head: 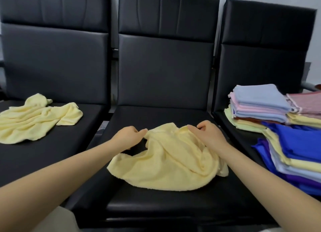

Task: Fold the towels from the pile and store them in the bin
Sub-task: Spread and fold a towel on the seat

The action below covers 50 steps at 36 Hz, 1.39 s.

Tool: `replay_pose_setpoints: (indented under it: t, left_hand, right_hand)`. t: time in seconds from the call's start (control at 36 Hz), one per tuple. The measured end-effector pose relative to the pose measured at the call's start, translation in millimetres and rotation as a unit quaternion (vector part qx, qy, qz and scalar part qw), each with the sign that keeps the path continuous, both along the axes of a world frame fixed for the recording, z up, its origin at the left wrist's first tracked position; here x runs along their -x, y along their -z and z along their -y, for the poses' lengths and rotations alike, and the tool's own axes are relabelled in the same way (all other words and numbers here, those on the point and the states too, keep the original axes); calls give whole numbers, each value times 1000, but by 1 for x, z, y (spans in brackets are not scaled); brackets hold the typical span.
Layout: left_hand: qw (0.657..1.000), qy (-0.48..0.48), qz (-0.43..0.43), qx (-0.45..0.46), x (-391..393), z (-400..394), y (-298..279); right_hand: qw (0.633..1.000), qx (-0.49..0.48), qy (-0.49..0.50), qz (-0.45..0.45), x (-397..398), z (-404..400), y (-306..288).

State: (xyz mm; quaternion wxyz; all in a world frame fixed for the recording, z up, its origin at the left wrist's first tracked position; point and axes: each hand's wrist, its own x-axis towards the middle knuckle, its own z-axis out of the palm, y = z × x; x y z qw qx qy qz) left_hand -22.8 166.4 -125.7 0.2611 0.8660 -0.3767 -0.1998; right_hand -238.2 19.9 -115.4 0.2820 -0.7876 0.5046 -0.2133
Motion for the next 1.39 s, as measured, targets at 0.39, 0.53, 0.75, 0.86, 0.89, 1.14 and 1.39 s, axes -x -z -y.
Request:
replay_pose_setpoints:
  t: [0.39, 0.53, 0.75, 0.86, 0.89, 1.14, 1.39]
  left_hand:
    - [865, -83, -416, 269, -14, 26, -2]
    - [826, -103, -433, 346, -29, 22, -3]
    - [992, -14, -92, 84, -24, 15, 21]
    - [994, -46, 37, 87, -34, 21, 23]
    - [994, -58, 48, 81, -37, 22, 22]
    - [997, -62, -21, 37, -50, 47, 20]
    - [972, 65, -214, 78, -69, 35, -1]
  right_hand:
    - [863, -276, 50, 420, -32, 47, 5]
    - [849, -274, 102, 439, -14, 66, 15]
    - [964, -139, 127, 186, 4, 60, 33]
    - [962, -136, 154, 180, 10, 67, 30]
    - [964, -125, 152, 179, 12, 68, 31]
    - [995, 9, 76, 65, 13, 70, 45]
    - [998, 46, 24, -29, 4, 67, 42]
